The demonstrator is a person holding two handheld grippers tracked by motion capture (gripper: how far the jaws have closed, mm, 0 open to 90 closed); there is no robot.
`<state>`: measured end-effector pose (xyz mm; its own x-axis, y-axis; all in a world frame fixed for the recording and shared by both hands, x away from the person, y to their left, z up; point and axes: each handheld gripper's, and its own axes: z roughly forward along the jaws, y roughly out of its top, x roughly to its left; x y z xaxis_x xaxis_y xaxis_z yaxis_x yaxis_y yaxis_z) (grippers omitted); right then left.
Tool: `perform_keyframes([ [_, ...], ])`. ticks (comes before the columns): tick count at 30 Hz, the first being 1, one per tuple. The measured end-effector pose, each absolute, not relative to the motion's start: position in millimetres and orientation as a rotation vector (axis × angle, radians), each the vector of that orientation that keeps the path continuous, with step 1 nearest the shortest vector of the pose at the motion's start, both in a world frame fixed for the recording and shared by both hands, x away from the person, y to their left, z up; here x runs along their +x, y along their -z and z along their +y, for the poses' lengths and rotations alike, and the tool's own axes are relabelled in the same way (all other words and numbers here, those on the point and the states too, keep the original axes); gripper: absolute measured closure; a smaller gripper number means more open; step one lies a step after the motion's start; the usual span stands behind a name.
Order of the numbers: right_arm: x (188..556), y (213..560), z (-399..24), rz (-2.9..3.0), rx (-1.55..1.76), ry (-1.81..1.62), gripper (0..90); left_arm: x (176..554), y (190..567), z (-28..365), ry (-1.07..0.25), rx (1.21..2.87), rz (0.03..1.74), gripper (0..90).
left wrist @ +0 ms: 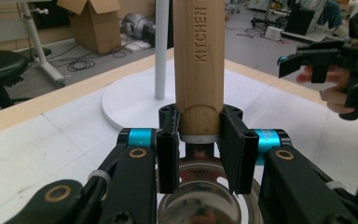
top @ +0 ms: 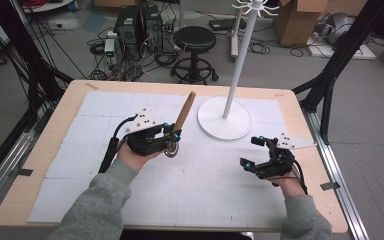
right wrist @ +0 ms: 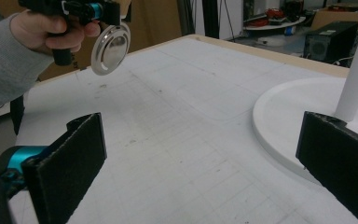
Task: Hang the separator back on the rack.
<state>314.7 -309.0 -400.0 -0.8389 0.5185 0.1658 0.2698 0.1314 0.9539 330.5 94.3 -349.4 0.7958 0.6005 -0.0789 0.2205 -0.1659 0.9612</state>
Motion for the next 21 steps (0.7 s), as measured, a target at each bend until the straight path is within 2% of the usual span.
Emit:
perform_keyframes([
  [21, 315, 400, -309, 2.199, 0.78, -1.787, 0.7, 341, 318, 92, -0.403, 1.75, 0.618, 69.4],
])
